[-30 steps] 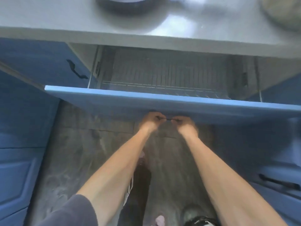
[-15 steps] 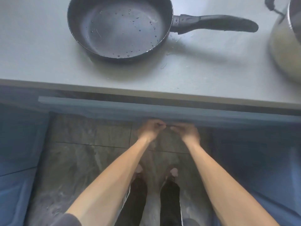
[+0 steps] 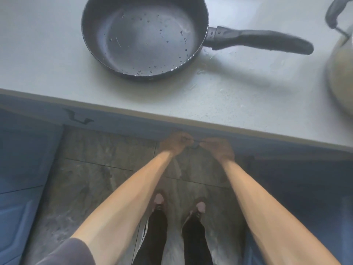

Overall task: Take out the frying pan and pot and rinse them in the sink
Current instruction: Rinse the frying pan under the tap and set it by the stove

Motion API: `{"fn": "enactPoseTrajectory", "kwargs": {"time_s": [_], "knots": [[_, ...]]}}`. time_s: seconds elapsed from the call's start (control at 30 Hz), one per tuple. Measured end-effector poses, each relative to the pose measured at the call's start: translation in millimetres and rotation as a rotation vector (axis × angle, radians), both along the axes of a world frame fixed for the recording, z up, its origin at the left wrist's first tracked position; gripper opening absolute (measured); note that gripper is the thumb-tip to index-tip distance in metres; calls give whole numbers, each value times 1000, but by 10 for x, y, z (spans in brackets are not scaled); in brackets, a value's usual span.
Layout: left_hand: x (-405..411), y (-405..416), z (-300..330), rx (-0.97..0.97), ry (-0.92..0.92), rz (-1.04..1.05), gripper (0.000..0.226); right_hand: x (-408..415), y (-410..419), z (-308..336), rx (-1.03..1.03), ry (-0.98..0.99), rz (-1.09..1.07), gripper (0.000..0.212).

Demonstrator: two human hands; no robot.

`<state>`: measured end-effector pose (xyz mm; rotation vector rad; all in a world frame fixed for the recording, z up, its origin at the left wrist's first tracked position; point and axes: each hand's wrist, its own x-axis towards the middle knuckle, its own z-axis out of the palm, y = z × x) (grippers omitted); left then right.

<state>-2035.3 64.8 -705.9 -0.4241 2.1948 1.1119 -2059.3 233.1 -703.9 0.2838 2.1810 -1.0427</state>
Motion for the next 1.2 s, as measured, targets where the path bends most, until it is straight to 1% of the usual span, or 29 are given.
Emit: {"fn": "enactPoseTrajectory", "kwargs": {"time_s": [0.03, 0.1, 0.17, 0.23, 0.3, 0.37, 0.43, 0.53, 0.6, 0.67, 0.7, 0.77, 0.83, 0.93, 1.07, 1.2], "knots": [[3, -2, 103, -18, -15, -60, 35, -5, 4, 86, -21, -34, 79, 33], [123, -54, 439, -20, -37, -114, 43, 59, 59, 374, -41, -105, 254, 45], [321, -198, 914, -3, 6, -91, 45, 163, 192, 740, -58, -101, 375, 46], [526, -405, 1478, 10, 100, -49, 39, 231, 375, 1205, -84, -72, 438, 31], [665, -637, 2016, 41, 152, 31, 28, 234, 527, 1725, -119, -46, 515, 15], [709, -879, 2482, 41, 214, 109, 22, 178, 587, 2295, -142, -10, 569, 11], [640, -1087, 2832, 36, 314, 197, 21, 35, 568, 2780, -175, 58, 592, 10], [391, -1360, 3115, 20, 424, 319, 16, -299, 415, 3189, -200, 209, 508, 8], [181, -1533, 3193, 45, 435, 363, 14, -569, 259, 3262, -148, 368, 445, 8], [-32, -1688, 3178, 65, 415, 363, 24, -848, 82, 3214, -63, 492, 415, 15], [-145, -1769, 3138, 59, 397, 342, 27, -990, -8, 3152, -2, 541, 451, 20], [-387, -1947, 2976, 14, 364, 315, 24, -1226, -169, 2994, 148, 572, 578, 32], [-642, -2091, 2813, -12, 351, 280, 24, -1408, -276, 2838, 239, 510, 632, 38], [-920, -2262, 2584, 14, 306, 183, 23, -1592, -369, 2765, 270, 326, 588, 37], [-1144, -2386, 2380, 20, 305, 162, 36, -1781, -368, 2800, 217, 174, 583, 38], [-1315, -2492, 2301, -16, 301, 114, 39, -1812, -380, 2857, 161, 132, 524, 39]]}}
